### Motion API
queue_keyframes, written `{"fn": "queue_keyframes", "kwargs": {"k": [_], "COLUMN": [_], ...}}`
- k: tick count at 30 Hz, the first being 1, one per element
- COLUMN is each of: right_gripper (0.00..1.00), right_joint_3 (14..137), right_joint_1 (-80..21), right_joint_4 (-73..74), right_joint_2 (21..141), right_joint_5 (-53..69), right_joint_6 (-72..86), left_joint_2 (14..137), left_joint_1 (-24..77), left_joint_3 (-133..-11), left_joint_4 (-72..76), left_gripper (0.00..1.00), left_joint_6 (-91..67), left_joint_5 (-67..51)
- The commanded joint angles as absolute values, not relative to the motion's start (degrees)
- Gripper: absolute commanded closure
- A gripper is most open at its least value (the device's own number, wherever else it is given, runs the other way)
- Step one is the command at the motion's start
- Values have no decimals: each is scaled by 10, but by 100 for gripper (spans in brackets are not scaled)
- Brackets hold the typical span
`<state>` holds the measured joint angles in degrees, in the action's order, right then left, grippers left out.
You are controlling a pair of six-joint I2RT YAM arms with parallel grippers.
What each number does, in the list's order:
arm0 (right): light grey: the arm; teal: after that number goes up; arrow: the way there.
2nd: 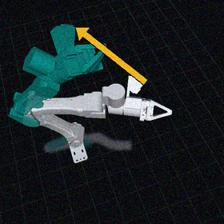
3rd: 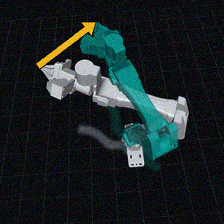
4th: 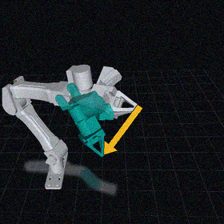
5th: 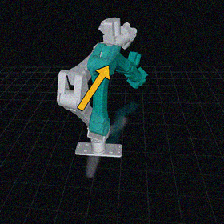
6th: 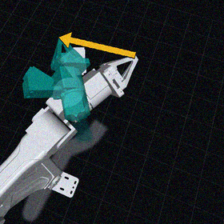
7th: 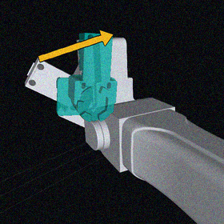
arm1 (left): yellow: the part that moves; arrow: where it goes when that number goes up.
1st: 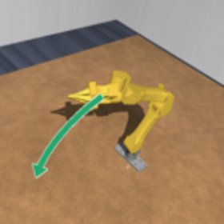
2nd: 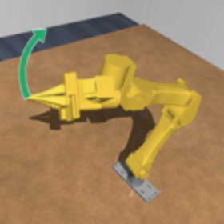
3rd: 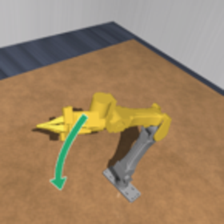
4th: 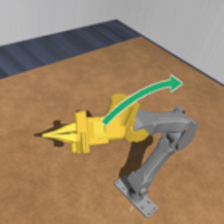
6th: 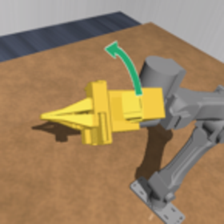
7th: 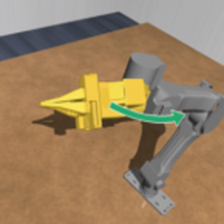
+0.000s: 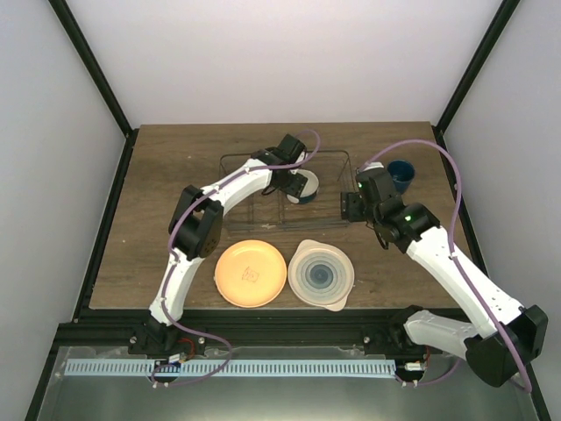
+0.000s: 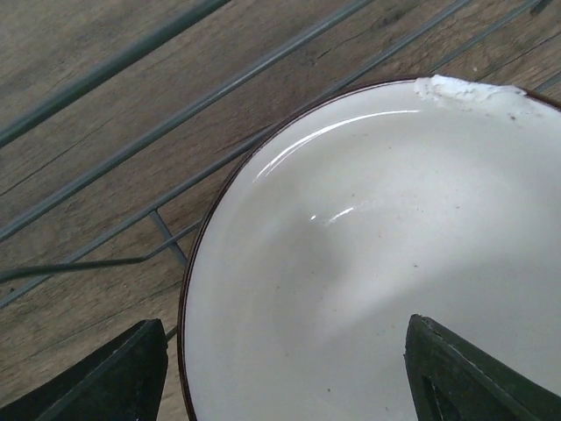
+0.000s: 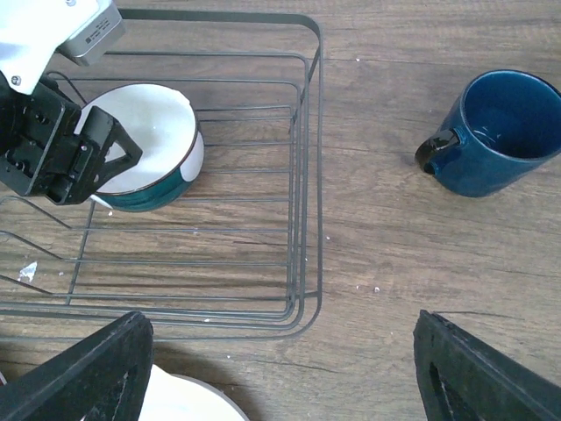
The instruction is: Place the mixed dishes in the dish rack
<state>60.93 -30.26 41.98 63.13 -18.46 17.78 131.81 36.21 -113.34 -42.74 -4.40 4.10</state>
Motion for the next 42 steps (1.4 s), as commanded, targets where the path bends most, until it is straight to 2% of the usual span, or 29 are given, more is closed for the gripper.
{"fn": "queue_keyframes", "kwargs": {"k": [1, 3, 5, 9, 14, 17, 19, 23, 30, 42], "right_gripper": [18, 18, 18, 18, 18, 18, 17, 1, 0, 0], "right_joint_3": [599, 598, 596, 596, 599, 598, 592, 563, 505, 518], "right_joint_1": [-304, -304, -304, -304, -304, -304, -304, -304, -302, -290], "right_joint_4": [419, 421, 423, 427, 430, 426, 417, 372, 257, 167], "right_joint_2": [612, 607, 603, 599, 602, 604, 604, 601, 591, 623], "right_joint_5": [-188, -189, -191, -194, -196, -194, -182, -122, 5, 158], "right_joint_6": [181, 182, 182, 182, 182, 183, 181, 172, 177, 195], "left_joint_2": [1327, 1336, 1345, 1358, 1360, 1352, 1340, 1298, 1190, 964], "left_joint_1": [360, 361, 361, 361, 361, 361, 359, 351, 333, 315], "left_joint_3": [-1135, -1143, -1149, -1151, -1152, -1152, -1147, -1110, -1015, -829], "left_joint_4": [-510, -511, -508, -495, -484, -474, -461, -403, -314, -179], "left_gripper": [25, 28, 36, 65, 89, 100, 100, 100, 100, 100], "left_joint_6": [-45, -43, -41, -42, -43, -44, -46, -65, -75, -97], "left_joint_5": [48, 42, 40, 31, 25, 10, -13, -82, -136, -143]}}
